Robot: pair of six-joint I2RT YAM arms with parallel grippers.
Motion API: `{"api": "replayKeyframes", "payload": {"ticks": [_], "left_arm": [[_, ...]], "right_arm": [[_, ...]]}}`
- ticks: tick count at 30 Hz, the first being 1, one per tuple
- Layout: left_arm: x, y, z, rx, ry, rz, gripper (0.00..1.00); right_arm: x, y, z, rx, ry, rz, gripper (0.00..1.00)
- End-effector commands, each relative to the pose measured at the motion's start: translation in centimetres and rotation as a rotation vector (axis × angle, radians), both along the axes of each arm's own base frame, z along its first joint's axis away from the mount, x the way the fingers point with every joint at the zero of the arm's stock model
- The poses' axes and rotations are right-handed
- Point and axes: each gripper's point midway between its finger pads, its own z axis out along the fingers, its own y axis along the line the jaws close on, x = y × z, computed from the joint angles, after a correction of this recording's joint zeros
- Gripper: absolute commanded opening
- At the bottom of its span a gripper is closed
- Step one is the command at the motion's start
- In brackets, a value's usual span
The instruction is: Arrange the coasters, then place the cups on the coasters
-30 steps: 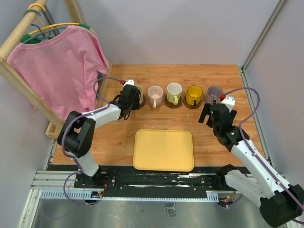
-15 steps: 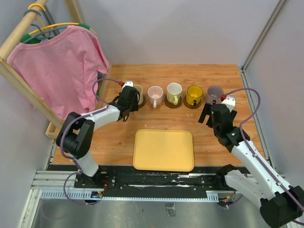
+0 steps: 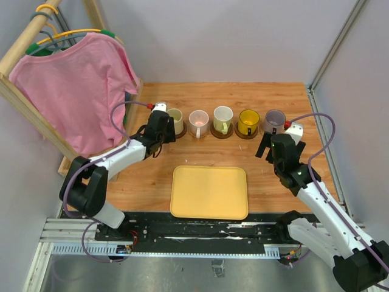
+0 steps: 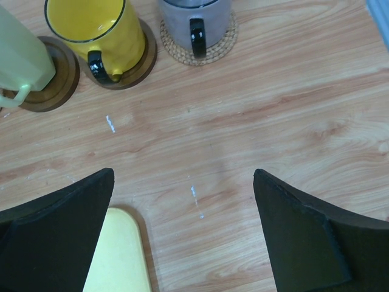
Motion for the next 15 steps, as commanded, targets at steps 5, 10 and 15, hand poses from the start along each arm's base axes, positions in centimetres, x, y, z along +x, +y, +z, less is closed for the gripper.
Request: {"api": "replayKeyframes", "payload": {"ticks": [5,10,15], "left_arm": [[-2.5,1.4,4.8,-0.094,-0.114,0.031,0.61],[-4.8,3.6,6.3,-0.118,-0.169,0.108,0.71],[-7.1,5.5,7.5,-0.129,-0.206,0.151,0.75]], "right_arm": [[-0.7,-4.9,2.2,-0.090,-0.055,-0.174,0.98],[-1.7,-7.3,2.3,-0.055,-0.068,-0.274,0.98],[-3.1,-9.0,2.8,-0.053,-0.108,-0.356,0.98]]}}
